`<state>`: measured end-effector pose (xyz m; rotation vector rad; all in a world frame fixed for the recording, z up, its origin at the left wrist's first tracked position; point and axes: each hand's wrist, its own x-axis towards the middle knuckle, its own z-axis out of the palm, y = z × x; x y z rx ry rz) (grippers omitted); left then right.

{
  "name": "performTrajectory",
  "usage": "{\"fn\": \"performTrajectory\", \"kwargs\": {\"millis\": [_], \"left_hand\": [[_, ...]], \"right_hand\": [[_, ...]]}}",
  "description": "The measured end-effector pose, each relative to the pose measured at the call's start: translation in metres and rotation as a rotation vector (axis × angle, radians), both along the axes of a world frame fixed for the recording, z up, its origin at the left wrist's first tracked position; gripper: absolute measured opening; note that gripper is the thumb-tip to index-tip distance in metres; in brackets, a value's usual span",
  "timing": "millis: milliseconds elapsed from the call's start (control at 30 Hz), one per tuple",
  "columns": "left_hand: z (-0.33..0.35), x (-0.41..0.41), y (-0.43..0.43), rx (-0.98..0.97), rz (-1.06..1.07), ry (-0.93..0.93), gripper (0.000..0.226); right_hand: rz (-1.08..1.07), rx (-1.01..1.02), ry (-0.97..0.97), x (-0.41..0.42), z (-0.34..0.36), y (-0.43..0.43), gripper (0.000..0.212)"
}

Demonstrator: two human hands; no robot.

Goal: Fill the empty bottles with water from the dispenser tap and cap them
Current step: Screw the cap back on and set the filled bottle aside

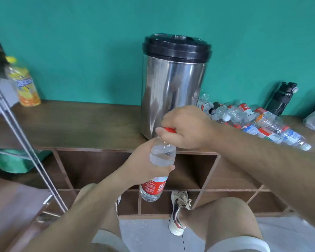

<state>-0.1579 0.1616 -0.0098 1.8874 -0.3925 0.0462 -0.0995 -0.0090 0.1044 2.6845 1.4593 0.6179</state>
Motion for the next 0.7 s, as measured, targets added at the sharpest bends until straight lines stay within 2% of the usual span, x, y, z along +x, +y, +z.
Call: {"fn": "performTrajectory", "kwargs": {"millis": [67,167,233,333,467,500,600,633,700], "left_hand": [[0.011,0.003,0.013,-0.011,0.086,-0.016,0.039],[0.022,0.009,0.037,0.034,0.228,-0.073,0.038],[0.029,0.012,0.055,0.024,0.317,-0.065,0.047],[0.023,0.018,0.087,0.019,0.353,-0.012,0.072],[0.0,0.041,0.131,0.072,0.512,0.05,0.066],[-0.005,0.049,0.141,0.074,0.562,0.058,0.066],[-0.017,0.076,0.169,0.004,0.639,0.099,0.067],[-0.022,0.086,0.178,-0.025,0.654,0.102,0.066],[-0.037,0.11,0.199,-0.042,0.674,0.071,0.066]], "right_hand": [[-0.121,0.018,0.078,-0.001,0.014,0.03,0.059],[-0.235,-0.015,0.09,0.001,0.034,0.073,0.059],[-0.226,0.036,0.09,0.008,0.041,0.097,0.057],[-0.217,0.118,0.076,0.024,0.049,0.127,0.057],[-0.264,0.238,0.12,0.052,0.048,0.166,0.06],[-0.258,0.3,0.202,0.06,0.041,0.175,0.06],[-0.222,0.548,0.638,0.075,-0.002,0.199,0.069],[-0.223,0.576,0.767,0.077,-0.022,0.206,0.074],[-0.242,0.574,0.891,0.087,-0.062,0.219,0.081]]}}
